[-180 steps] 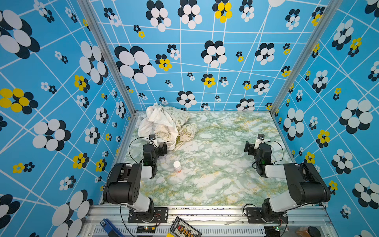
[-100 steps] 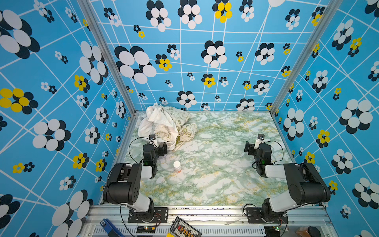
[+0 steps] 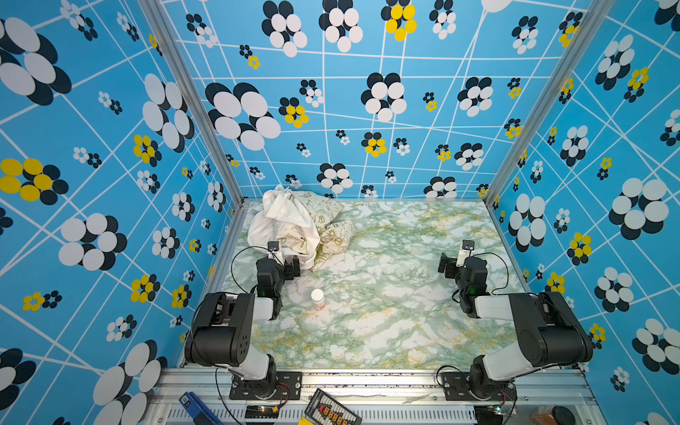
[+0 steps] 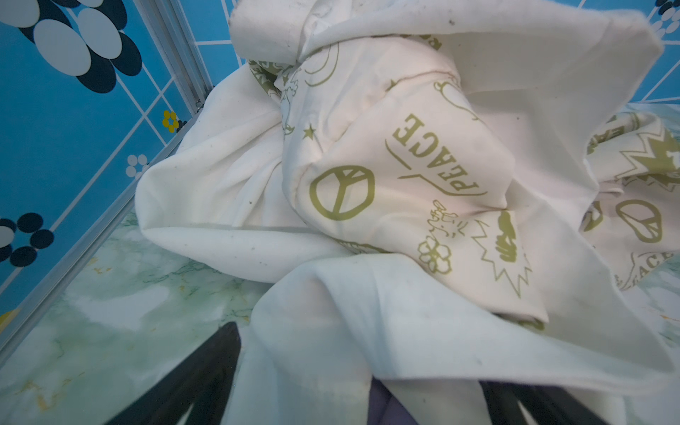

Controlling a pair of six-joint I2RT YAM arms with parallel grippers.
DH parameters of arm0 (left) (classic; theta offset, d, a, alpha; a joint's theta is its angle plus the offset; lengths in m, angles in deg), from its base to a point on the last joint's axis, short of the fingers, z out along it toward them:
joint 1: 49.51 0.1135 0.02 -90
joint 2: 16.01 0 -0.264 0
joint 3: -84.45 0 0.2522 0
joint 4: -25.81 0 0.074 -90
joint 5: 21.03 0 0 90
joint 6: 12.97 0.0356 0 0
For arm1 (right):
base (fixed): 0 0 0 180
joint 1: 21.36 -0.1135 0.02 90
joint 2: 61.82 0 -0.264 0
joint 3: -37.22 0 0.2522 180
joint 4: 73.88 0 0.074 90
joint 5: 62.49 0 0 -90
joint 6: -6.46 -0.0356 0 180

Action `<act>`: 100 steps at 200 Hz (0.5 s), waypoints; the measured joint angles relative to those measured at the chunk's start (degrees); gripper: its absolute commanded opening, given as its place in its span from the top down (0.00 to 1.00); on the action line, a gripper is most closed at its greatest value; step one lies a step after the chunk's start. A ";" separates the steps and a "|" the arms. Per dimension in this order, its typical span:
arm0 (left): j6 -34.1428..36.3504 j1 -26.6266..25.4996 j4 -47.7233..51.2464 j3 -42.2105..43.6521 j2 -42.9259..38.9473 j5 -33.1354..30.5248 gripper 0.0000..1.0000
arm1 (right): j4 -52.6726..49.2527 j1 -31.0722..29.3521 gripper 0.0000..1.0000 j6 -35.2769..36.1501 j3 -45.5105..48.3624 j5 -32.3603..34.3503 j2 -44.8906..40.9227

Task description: Pick out a specific cloth from the pile

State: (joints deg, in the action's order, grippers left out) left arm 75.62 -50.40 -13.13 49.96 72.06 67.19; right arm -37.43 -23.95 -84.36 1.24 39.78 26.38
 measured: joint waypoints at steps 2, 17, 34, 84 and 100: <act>0.00 0.00 0.00 0.00 0.00 0.02 0.01 | 0.00 0.00 0.01 0.00 0.00 0.00 0.00; 0.00 0.00 0.00 0.00 0.00 0.02 0.01 | 0.00 0.00 0.01 0.00 0.00 0.02 0.00; 0.00 0.00 0.00 0.00 0.00 0.00 0.01 | -0.02 0.00 0.01 0.00 0.00 0.00 0.00; 0.00 0.00 0.00 0.00 0.00 0.02 0.01 | 0.00 0.00 0.01 0.00 0.00 0.00 0.00; 0.02 0.00 1.07 -0.11 -0.39 0.02 0.01 | -0.02 0.00 0.01 0.00 0.00 0.02 0.00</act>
State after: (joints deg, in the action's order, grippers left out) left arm 75.64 -50.40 -12.06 49.85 71.67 67.21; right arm -37.45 -23.95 -84.36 1.24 39.81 26.38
